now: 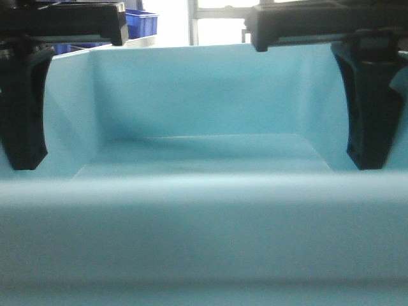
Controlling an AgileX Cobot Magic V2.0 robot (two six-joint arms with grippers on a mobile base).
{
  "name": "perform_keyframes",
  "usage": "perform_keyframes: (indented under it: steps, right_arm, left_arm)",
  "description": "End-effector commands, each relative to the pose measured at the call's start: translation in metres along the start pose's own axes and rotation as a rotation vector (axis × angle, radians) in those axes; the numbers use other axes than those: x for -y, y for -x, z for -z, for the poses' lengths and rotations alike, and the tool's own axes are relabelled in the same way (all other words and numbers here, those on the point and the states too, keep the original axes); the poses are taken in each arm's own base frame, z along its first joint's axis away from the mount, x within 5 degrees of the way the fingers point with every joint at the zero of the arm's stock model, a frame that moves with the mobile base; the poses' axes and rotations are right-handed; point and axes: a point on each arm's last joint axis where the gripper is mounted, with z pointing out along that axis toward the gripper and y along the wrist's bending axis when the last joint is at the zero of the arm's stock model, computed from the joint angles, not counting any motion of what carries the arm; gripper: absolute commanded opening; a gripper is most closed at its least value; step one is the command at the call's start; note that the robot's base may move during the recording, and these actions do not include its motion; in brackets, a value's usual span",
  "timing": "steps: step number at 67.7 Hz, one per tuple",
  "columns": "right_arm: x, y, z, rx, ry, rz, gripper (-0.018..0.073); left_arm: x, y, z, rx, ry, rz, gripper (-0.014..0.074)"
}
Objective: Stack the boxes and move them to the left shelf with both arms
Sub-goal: 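Carry the stack with both grippers as the base turns toward the rack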
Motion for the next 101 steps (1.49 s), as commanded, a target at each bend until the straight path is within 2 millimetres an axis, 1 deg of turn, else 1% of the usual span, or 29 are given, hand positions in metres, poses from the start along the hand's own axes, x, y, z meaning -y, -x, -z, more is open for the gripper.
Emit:
perform_keyframes:
  steps: [1, 101]
  right_arm:
    - [0.0057, 0.0001, 0.0177, 0.029, -0.008, 0.01, 0.0055]
    - [0.0058, 0.0002, 0.0177, 0.03, -0.009, 0.011, 0.0055]
  left_arm:
    - [-0.0091, -0.0046, 0.0191, -0.002, 0.049, 0.002, -0.0004]
    - [-0.0091, -0.0046, 0.0191, -0.002, 0.049, 0.002, -0.0004]
